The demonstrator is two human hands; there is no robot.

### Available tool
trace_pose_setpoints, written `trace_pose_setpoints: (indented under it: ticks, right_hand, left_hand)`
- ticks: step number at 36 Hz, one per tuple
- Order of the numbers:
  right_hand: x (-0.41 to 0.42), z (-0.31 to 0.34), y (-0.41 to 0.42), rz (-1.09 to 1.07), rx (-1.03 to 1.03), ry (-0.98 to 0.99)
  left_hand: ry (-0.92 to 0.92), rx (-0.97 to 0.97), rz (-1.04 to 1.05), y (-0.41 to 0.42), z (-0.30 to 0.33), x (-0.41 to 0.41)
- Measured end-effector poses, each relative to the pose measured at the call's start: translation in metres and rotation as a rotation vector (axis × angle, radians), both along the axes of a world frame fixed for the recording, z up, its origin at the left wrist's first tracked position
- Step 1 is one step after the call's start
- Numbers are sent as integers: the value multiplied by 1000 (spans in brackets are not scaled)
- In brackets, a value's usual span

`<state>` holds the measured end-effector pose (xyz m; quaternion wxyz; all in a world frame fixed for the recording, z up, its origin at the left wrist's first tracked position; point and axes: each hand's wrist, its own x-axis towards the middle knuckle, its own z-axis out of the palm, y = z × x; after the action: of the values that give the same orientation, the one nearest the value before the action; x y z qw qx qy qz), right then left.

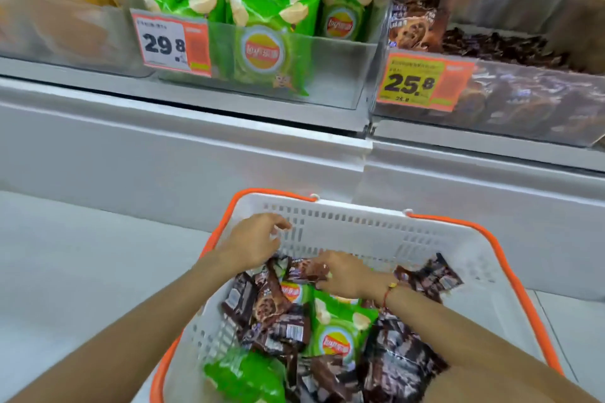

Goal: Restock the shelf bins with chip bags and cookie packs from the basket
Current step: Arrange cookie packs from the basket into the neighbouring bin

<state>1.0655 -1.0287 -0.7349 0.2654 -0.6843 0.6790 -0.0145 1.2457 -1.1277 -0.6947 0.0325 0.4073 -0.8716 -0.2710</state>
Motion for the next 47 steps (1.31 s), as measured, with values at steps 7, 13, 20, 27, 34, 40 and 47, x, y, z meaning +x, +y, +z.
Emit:
trace_pose_setpoints:
  ticks: [7,13,20,27,34,40,47]
  right_hand:
    - [7,-65,-14,30,51,88]
    - [-1,-95,-15,4,-17,127]
    - [-3,-89,-14,-81,-40,67]
    - [-15,-38,0,-170,-206,-30]
    - [-36,57,12,-205,-472,-81]
    - [-53,145,21,-197,-687,75]
    - [-77,229,23,-310,-825,40]
  left_hand:
    - [-367,-34,-170,-8,-66,-4]
    - [-559,-81,-183,-12,-98,-10]
    - [-588,12,-239,-14,-86,-21]
    - [-311,118,-64,5,-48,-34]
    - [251,407,175,21,26,-65]
    - [624,530,220,28,99,-89]
    - [873,311,143,31,188,-123]
